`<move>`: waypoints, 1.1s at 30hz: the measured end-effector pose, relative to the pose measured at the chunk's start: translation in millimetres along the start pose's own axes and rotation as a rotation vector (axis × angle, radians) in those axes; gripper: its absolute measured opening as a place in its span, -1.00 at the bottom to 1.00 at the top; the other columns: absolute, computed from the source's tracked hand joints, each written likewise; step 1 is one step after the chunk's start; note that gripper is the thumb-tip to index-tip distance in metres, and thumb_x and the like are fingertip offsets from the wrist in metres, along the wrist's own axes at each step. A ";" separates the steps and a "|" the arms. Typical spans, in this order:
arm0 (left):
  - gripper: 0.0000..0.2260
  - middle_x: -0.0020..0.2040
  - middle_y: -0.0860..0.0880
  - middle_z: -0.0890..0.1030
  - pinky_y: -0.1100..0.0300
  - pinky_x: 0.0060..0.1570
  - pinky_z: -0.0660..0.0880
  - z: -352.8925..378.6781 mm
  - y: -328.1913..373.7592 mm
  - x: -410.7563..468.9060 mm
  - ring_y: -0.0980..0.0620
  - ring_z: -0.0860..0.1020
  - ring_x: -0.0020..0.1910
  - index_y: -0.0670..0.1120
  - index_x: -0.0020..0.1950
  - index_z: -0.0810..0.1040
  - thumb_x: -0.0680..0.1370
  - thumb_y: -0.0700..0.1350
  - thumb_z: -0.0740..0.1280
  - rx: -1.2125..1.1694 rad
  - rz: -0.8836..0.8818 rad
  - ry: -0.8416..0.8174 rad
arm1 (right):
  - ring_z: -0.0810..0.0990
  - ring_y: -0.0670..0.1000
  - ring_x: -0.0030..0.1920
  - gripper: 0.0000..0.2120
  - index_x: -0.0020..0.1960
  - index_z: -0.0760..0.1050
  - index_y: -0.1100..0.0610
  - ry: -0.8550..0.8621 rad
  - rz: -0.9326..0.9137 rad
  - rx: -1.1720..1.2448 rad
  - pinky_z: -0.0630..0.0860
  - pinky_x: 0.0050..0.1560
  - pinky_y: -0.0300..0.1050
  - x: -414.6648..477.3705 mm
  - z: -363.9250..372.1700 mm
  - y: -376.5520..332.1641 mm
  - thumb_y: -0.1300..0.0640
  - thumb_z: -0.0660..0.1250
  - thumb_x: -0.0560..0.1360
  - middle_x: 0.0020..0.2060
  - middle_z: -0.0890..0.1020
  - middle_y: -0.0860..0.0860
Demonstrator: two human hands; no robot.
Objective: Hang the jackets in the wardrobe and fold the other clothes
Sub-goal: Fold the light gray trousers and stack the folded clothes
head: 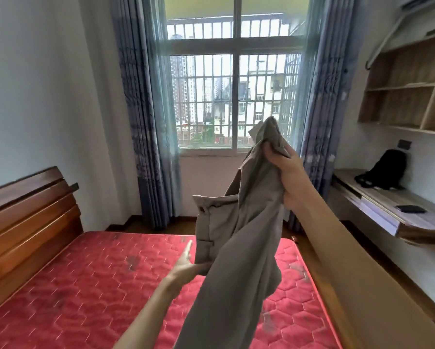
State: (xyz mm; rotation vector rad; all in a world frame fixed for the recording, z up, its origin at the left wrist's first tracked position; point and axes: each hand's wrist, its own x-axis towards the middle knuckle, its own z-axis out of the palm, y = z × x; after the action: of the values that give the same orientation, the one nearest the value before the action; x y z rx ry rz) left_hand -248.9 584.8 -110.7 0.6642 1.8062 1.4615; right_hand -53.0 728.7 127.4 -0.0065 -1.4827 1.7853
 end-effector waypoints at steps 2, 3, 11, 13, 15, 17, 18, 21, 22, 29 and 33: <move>-0.23 0.02 -0.05 0.68 0.20 -0.20 0.51 32.4 -5.3 -0.1 0.05 0.62 -0.14 -0.11 0.44 0.43 0.26 -0.09 0.59 -0.109 -0.070 -0.144 | 0.68 -0.04 -0.24 -0.77 0.08 0.52 0.14 -0.014 -0.017 0.045 0.63 -0.18 -0.15 -4.2 -6.3 -17.8 0.21 0.43 0.44 -0.25 0.70 -0.02; -0.36 -0.02 -0.10 0.67 0.18 -0.24 0.46 47.7 -7.4 1.4 0.00 0.57 -0.17 -0.15 0.36 0.51 0.30 -0.11 0.55 -0.175 -0.098 -0.188 | 0.68 -0.04 -0.26 -0.75 0.06 0.51 0.15 -0.003 -0.027 0.040 0.62 -0.20 -0.17 -5.7 -9.6 -25.7 0.19 0.46 0.41 -0.27 0.69 -0.02; -0.60 0.11 -0.28 0.69 0.00 -0.01 0.67 52.2 64.6 3.9 -0.18 0.69 0.02 -0.35 0.19 0.60 0.39 -0.28 0.55 -0.629 0.056 0.035 | 0.69 0.00 0.05 -0.31 0.30 0.52 0.08 0.293 -0.028 -0.465 0.60 0.11 -0.06 -10.5 -86.1 -68.8 0.00 0.65 0.22 0.06 0.71 0.00; -0.64 0.06 -0.28 0.70 0.02 -0.08 0.68 22.6 95.3 0.0 -0.16 0.70 -0.06 -0.35 0.16 0.62 0.39 -0.31 0.54 -0.573 0.106 0.127 | 0.67 -0.01 0.04 -0.21 0.32 0.51 0.08 0.381 0.084 -0.682 0.61 0.11 -0.06 -14.4 -111.1 -74.9 -0.06 0.69 0.15 0.08 0.68 -0.01; -0.71 0.01 -0.25 0.70 0.07 -0.17 0.68 -3.5 126.2 -9.6 -0.09 0.71 -0.21 -0.33 0.10 0.64 0.39 -0.36 0.52 -0.474 0.181 0.154 | 0.69 0.02 -0.06 -0.27 0.21 0.59 0.22 0.397 0.264 -0.817 0.63 0.12 0.01 -17.7 -130.5 -77.3 -0.04 0.68 0.14 -0.03 0.71 0.03; -0.77 -0.01 -0.19 0.70 0.13 -0.21 0.68 -22.1 151.0 -20.8 -0.03 0.70 -0.28 -0.29 0.02 0.66 0.38 -0.40 0.50 -0.356 0.229 0.156 | 0.72 0.08 -0.09 -0.38 0.01 0.67 0.25 0.371 0.451 -0.895 0.64 0.11 0.09 -21.3 -141.4 -75.5 -0.05 0.69 0.07 -0.12 0.74 0.10; -0.77 -0.02 -0.18 0.71 0.14 -0.19 0.68 -30.0 160.9 -24.9 -0.02 0.70 -0.26 -0.27 0.00 0.66 0.37 -0.39 0.52 -0.283 0.244 0.168 | 0.73 0.09 -0.08 -0.38 -0.03 0.69 0.24 0.355 0.519 -0.904 0.64 0.11 0.09 -22.7 -144.8 -73.0 -0.06 0.70 0.03 -0.13 0.75 0.11; -0.72 -0.03 -0.15 0.74 0.11 -0.04 0.66 -45.1 186.8 -41.2 -0.03 0.71 -0.12 -0.23 0.04 0.68 0.36 -0.31 0.58 -0.106 0.269 0.168 | 0.73 0.07 -0.04 -0.30 -0.02 0.72 0.18 0.339 0.529 -0.814 0.63 0.12 0.04 -19.6 -151.5 -63.4 -0.08 0.73 -0.11 -0.11 0.75 0.05; -0.71 -0.03 -0.13 0.75 0.14 -0.07 0.66 -47.7 194.0 -46.2 -0.01 0.72 -0.12 -0.22 0.05 0.68 0.36 -0.29 0.58 -0.062 0.283 0.147 | 0.73 0.06 -0.04 -0.29 0.00 0.70 0.17 0.346 0.495 -0.796 0.64 0.10 0.00 -16.3 -151.1 -60.8 -0.06 0.73 -0.10 -0.09 0.75 0.04; -0.63 -0.05 -0.09 0.74 0.12 -0.10 0.64 -46.1 242.4 -68.1 -0.04 0.72 -0.07 -0.14 0.03 0.71 0.28 -0.10 0.66 0.139 0.402 0.249 | 0.69 0.03 -0.07 -0.51 -0.12 0.68 0.10 0.452 0.258 -1.009 0.62 0.11 0.06 9.7 -135.0 -47.2 -0.08 0.70 0.05 -0.12 0.73 0.01; -0.67 -0.09 -0.06 0.67 0.18 -0.15 0.60 -23.7 261.2 -73.1 0.03 0.63 -0.12 -0.17 0.00 0.64 0.34 -0.10 0.63 0.247 0.472 0.457 | 0.65 0.08 -0.13 -0.66 -0.22 0.63 0.14 0.485 0.115 -1.216 0.57 -0.14 -0.05 14.1 -94.7 -36.5 -0.10 0.58 0.22 -0.24 0.67 0.05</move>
State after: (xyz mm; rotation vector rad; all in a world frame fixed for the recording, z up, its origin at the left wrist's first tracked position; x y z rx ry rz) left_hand -233.4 574.5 160.9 0.9934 2.3183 1.8235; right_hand 2.4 814.6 134.5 -1.0533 -1.9457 0.6256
